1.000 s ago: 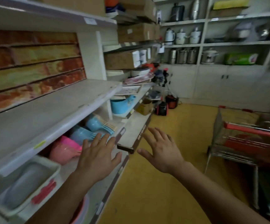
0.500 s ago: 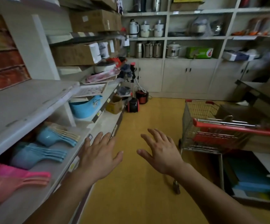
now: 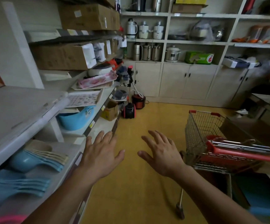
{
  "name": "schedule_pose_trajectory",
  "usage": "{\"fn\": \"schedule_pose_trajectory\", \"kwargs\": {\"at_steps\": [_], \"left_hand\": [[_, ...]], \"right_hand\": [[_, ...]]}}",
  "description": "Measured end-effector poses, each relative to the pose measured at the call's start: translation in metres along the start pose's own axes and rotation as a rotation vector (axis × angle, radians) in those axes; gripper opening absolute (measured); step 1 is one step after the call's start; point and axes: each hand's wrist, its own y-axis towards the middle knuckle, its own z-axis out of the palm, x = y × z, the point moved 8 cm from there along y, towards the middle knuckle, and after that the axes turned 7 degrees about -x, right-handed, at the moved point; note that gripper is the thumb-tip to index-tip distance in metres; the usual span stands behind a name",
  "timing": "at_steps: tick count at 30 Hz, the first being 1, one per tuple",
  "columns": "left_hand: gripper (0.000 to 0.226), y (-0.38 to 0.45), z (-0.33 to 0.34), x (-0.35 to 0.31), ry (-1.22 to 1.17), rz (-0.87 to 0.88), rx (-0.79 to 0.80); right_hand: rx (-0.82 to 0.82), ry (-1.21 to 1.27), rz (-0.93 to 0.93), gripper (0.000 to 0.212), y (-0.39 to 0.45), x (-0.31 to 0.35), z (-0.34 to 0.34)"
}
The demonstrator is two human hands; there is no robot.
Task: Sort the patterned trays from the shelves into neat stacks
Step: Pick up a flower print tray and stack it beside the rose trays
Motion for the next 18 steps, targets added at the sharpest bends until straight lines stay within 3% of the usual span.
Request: {"fn": "schedule_pose_trajectory", "kwargs": {"at_steps": [4,11,18], "left_hand": [[0.09,0.041,0.02,-0.002,0.001,0.005,0.029],[0.075,0.141,0.052,-0.018,0.035,-0.035,0.06],[0.088,0.253,0.054,-0.048,0.083,-0.09,0.001]], "right_hand": [[0.004,0.014,0.008,0.068,0.039,-0.025,0.017],[0.006,0.071,-0.028,0.066,0.125,-0.091,0.049],[-0.028,0.109,-0.096,0.066,0.22,-0.166,0.053]]}}
